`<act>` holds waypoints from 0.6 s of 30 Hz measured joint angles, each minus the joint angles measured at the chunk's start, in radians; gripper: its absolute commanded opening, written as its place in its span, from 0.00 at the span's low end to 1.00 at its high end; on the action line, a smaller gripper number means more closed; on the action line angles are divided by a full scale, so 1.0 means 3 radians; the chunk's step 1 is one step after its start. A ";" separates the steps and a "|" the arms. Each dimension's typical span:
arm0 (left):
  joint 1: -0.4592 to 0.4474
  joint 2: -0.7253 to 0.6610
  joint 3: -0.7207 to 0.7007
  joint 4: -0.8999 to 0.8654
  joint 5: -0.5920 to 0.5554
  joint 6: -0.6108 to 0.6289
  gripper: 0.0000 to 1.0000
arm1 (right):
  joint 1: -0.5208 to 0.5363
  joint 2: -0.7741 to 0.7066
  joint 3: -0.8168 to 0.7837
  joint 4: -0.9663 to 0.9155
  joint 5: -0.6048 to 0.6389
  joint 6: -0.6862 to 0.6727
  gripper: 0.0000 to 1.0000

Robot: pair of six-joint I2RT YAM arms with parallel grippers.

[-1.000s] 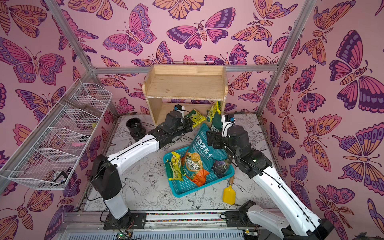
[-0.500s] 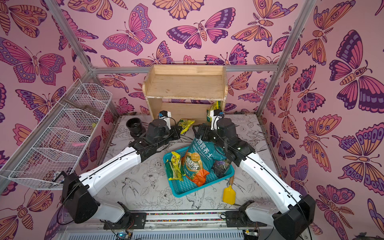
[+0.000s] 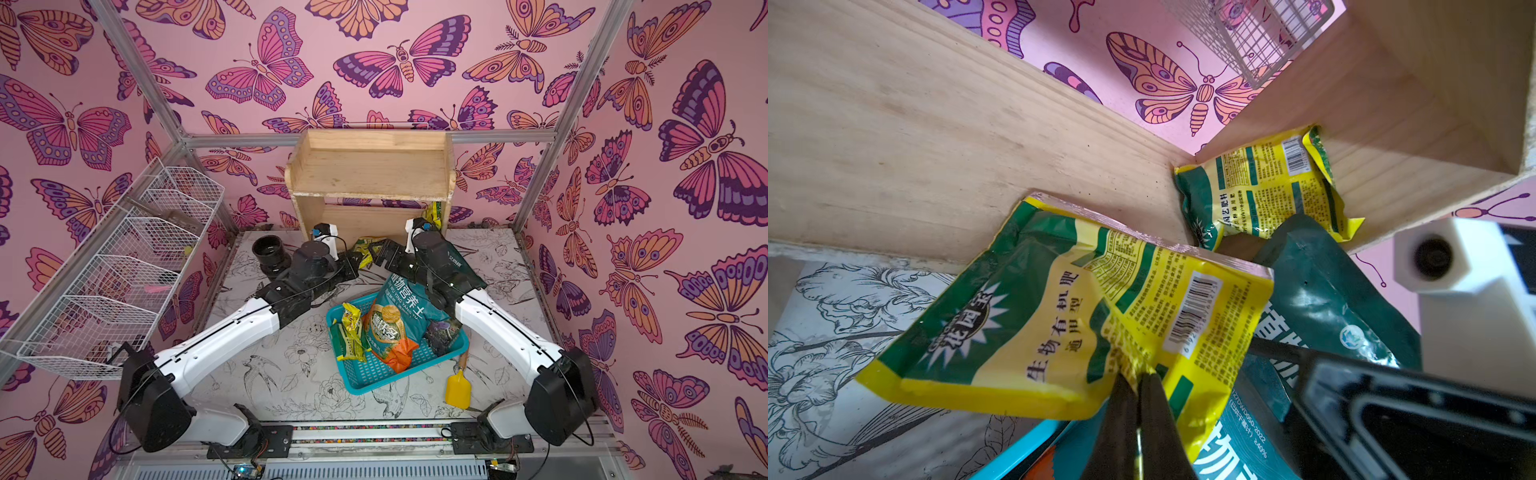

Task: Take down the fertilizer bag from the shelf
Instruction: Pick up the fertilizer bag from the shelf.

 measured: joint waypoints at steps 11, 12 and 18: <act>-0.0023 0.0000 -0.0072 0.0080 0.0009 -0.0076 0.00 | 0.0051 0.0334 0.0081 0.0266 0.0022 0.0130 0.32; -0.0023 0.0000 -0.0076 0.0088 0.0006 -0.0076 0.00 | 0.0050 0.0352 0.0093 0.0277 0.0015 0.0139 0.25; -0.0025 -0.0001 -0.0088 0.0102 0.0000 -0.0075 0.23 | 0.0051 0.0389 0.0104 0.0319 -0.0018 0.0187 0.03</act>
